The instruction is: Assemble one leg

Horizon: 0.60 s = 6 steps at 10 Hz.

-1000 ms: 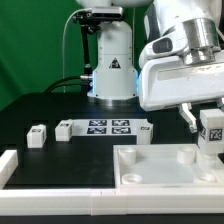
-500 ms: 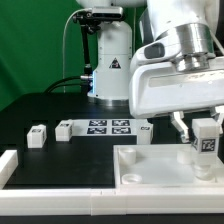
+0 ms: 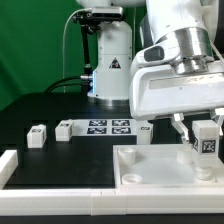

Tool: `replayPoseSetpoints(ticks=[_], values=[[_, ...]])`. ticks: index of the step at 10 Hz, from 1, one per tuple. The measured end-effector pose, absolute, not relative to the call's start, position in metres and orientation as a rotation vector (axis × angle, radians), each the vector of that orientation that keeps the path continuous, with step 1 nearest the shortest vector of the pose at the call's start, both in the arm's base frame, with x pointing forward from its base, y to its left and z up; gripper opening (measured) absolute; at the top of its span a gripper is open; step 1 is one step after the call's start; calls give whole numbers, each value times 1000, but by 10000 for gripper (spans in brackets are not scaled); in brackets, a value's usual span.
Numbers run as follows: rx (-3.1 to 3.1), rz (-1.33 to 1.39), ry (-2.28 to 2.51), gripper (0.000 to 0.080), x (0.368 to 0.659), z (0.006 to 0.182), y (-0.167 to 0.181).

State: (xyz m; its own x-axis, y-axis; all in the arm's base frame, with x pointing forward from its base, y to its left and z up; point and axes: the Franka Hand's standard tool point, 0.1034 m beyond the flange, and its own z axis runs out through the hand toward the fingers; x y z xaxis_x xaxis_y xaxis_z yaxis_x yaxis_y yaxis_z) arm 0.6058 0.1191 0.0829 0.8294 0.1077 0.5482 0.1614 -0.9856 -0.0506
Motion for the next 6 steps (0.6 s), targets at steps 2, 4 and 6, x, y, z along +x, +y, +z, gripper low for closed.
replayPoseSetpoints(ticks=[2, 4, 6], values=[[-2915, -862, -202, 291, 605, 83, 121], [-2919, -852, -201, 291, 603, 78, 120], [-2922, -852, -197, 291, 600, 69, 119]])
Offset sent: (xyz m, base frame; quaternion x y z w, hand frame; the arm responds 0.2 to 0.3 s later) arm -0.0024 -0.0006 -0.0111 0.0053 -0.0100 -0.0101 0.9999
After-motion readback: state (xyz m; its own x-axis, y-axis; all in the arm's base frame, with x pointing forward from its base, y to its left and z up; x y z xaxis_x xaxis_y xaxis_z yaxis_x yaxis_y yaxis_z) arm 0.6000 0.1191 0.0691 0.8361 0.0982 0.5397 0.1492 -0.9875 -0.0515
